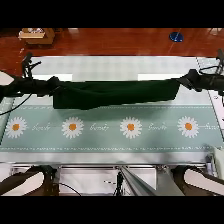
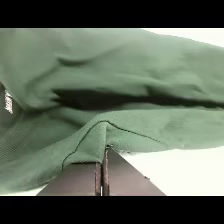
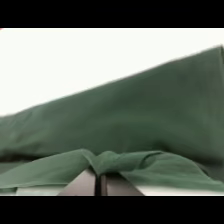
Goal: Fold the shirts.
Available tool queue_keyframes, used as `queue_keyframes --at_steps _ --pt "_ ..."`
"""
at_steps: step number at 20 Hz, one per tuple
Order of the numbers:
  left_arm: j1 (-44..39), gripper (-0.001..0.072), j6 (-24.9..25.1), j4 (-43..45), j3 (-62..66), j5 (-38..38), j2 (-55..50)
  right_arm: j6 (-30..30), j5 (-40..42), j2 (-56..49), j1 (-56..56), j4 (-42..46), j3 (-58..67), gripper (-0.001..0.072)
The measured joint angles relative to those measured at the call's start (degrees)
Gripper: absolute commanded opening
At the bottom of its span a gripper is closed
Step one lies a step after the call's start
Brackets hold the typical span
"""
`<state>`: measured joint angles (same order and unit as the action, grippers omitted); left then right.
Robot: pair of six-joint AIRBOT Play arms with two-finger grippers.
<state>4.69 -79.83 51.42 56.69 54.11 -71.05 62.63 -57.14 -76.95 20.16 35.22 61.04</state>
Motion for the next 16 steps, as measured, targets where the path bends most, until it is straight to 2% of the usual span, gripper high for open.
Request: queue_keyframes --at_steps 8,16 --pt "0.0 0.002 2.47 -0.15 16.09 -0.74 -15.98 0.44 8.72 -11.54 -3.06 1.01 6.8 0.0032" --pt "0.0 0.0021 2.86 -0.04 21.97 1.36 -26.82 1.84 12.48 -16.33 -6.45 9.84 7.45 0.0032"
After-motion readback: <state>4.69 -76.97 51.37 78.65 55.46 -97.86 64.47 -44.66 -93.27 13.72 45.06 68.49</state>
